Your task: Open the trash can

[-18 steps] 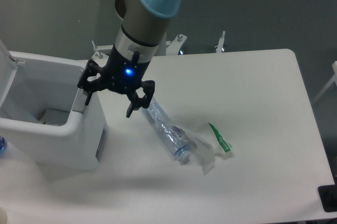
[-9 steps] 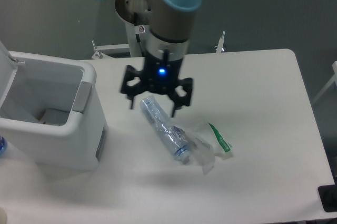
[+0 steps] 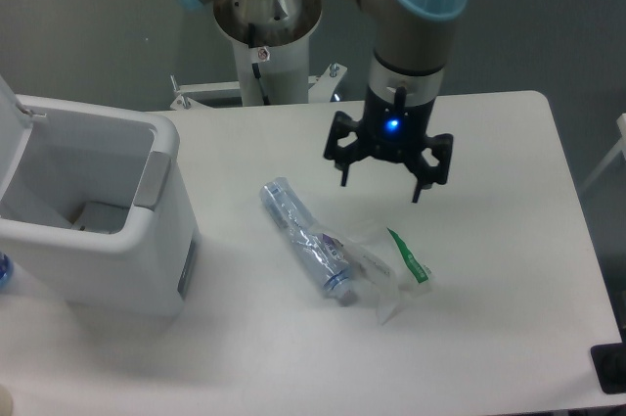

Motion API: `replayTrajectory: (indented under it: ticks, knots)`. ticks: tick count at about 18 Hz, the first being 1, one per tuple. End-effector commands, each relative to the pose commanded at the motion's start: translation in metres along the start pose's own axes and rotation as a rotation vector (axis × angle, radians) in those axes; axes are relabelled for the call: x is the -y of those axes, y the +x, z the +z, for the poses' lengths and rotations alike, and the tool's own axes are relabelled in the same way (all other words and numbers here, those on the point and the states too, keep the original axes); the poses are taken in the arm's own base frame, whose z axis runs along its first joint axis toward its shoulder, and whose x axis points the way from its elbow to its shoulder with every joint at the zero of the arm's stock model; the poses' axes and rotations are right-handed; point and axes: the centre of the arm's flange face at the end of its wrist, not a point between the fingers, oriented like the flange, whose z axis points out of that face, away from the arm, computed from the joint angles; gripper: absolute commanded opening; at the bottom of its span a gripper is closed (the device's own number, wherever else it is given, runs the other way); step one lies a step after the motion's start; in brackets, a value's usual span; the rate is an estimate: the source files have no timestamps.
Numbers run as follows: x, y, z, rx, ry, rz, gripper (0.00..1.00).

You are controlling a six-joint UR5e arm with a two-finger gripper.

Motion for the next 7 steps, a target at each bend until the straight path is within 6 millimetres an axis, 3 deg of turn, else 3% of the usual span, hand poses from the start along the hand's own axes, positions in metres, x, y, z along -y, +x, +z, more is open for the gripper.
replayTrajectory:
  ticks: [4, 7]
  knots:
    - [-0.036, -0.047, 0.032, 0.007, -0.076, -0.038, 1.00]
    - [-0.042, -0.064, 0.054, 0.042, -0.096, -0.023, 1.00]
